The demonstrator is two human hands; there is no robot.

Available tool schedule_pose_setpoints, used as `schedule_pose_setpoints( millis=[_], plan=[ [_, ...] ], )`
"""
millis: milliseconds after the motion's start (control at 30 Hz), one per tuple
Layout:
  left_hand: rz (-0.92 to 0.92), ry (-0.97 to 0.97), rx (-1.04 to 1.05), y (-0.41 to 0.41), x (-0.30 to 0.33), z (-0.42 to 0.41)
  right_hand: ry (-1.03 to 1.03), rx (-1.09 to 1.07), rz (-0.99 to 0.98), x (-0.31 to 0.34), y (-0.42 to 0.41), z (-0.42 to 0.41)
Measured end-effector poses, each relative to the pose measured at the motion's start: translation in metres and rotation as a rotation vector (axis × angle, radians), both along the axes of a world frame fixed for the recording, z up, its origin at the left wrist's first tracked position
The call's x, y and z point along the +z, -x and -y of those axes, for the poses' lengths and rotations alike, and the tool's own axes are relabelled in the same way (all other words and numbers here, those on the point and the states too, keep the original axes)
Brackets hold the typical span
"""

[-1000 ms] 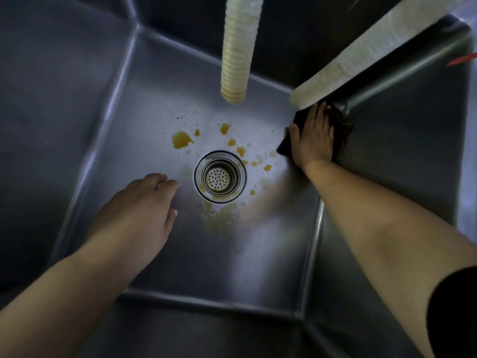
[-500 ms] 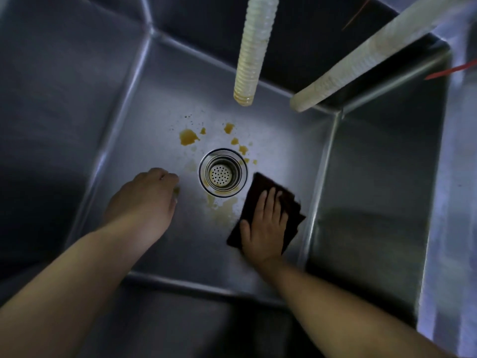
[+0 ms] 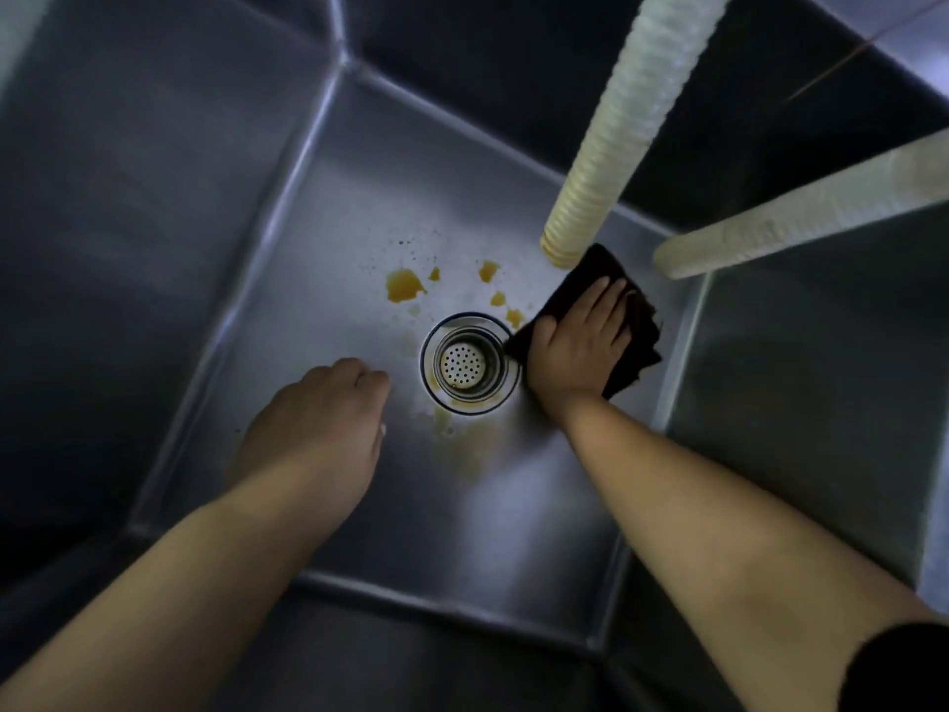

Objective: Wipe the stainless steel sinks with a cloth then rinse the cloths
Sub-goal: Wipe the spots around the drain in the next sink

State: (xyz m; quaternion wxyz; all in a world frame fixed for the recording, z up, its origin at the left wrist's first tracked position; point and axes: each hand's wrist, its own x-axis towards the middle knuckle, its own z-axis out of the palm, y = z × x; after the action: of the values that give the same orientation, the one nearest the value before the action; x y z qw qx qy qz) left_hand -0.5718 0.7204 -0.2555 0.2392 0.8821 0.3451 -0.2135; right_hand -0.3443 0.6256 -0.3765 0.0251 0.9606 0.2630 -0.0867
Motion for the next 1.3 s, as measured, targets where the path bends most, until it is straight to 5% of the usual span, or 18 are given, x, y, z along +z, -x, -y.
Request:
schedule_pose_setpoints(
  millis=[200, 433, 833, 1300],
  plan=[
    [0.005, -0.030, 0.018, 0.000, -0.003, -0.002, -0.150, 0.025, 0.021, 0.001, -0.034, -0.062],
    [-0.071, -0.187, 0.064, 0.005, -0.004, -0.009, -0.161, 0.259, -0.113, -0.005, 0.028, -0.107],
    [-0.193, -0.257, 0.078, 0.011, -0.006, -0.011, -0.050, 1.006, -0.145, -0.006, 0.089, -0.077],
    [-0.187, -0.219, 0.097, 0.008, 0.001, -0.016, -0.103, 0.122, -0.045, 0.007, -0.036, 0.001]
  ],
)
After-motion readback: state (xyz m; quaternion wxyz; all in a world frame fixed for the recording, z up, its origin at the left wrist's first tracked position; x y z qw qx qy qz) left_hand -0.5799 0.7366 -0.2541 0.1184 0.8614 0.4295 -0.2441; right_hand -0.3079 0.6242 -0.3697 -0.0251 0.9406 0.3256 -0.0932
